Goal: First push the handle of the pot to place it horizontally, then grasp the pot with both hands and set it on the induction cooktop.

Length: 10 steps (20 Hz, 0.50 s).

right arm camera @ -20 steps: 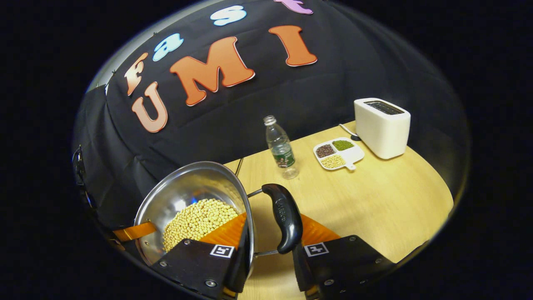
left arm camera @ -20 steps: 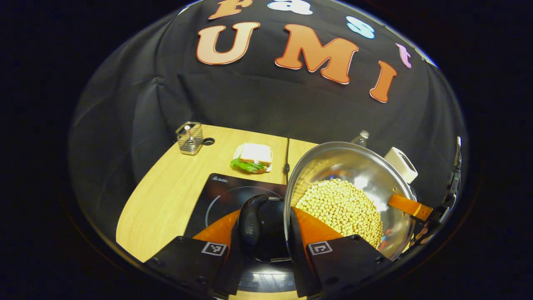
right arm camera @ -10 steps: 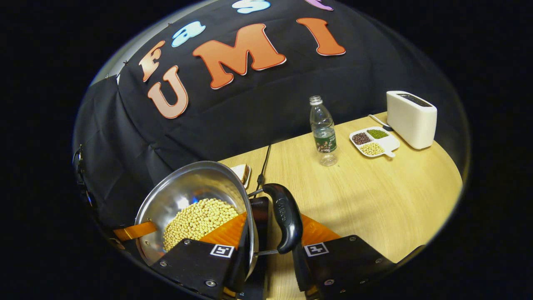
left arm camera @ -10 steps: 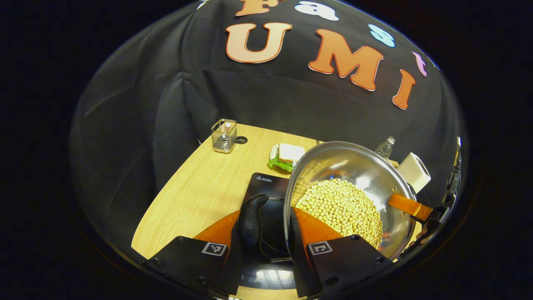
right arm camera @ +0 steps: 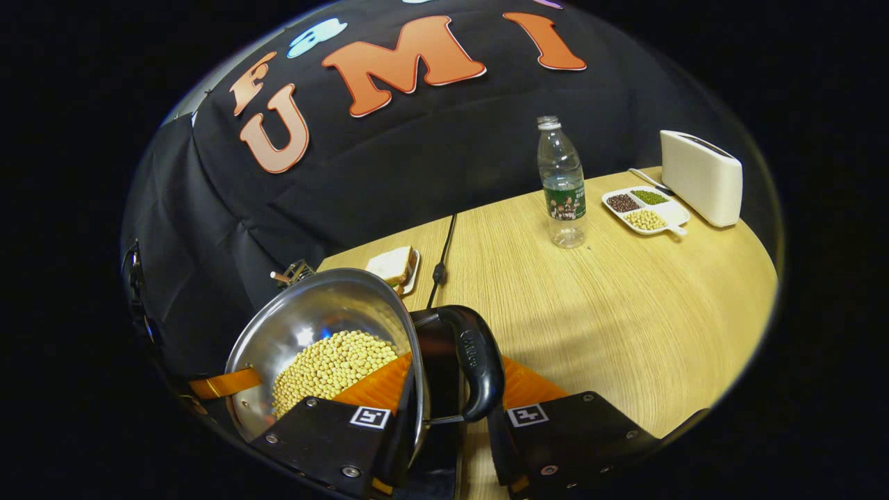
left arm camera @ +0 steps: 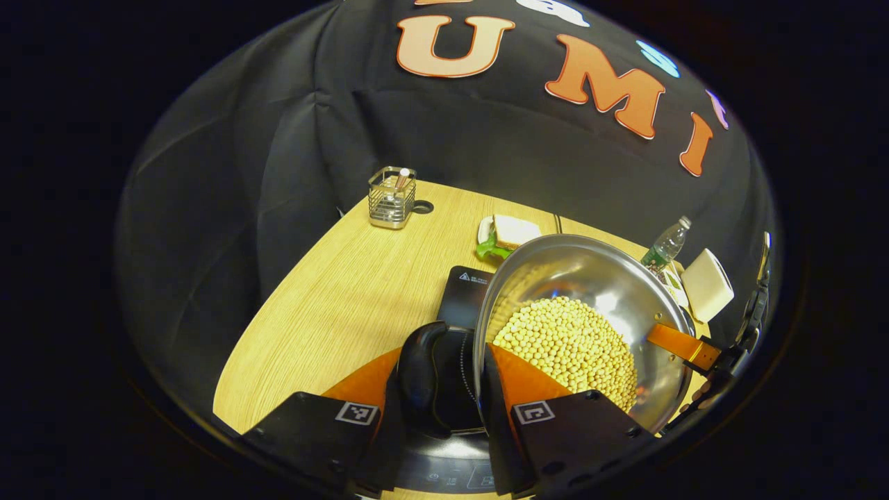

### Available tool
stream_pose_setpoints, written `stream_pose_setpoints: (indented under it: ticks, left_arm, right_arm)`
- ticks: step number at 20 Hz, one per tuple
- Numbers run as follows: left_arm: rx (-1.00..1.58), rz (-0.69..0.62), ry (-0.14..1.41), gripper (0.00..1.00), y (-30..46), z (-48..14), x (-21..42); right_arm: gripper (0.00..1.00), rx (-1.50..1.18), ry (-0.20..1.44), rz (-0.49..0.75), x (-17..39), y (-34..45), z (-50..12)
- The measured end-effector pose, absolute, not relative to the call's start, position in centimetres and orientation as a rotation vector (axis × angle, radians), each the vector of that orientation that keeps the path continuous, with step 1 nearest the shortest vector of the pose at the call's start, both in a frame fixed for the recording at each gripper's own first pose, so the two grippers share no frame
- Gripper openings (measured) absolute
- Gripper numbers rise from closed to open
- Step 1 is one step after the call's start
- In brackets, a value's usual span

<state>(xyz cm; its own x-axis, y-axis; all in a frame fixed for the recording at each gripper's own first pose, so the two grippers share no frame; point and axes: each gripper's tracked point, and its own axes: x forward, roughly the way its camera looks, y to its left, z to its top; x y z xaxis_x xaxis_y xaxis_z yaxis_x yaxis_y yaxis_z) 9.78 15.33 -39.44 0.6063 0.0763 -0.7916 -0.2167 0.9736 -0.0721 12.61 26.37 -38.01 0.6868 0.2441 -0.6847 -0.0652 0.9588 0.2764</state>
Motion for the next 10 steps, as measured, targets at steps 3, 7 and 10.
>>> stream_pose_setpoints:
  ticks: [3,7,10]
  left_arm:
    - [-0.183,0.174,0.915,0.57,15.5,-40.9,10.1]
    - [-0.198,0.178,0.917,0.57,15.5,-41.3,10.0]
    - [-0.199,0.180,0.908,0.56,15.8,-41.5,10.0]
  right_arm:
    - [0.43,0.234,0.809,0.168,12.6,26.5,-39.0]
    - [0.47,0.236,0.812,0.161,12.7,26.6,-39.7]
    - [0.48,0.229,0.815,0.161,12.4,26.5,-39.5]
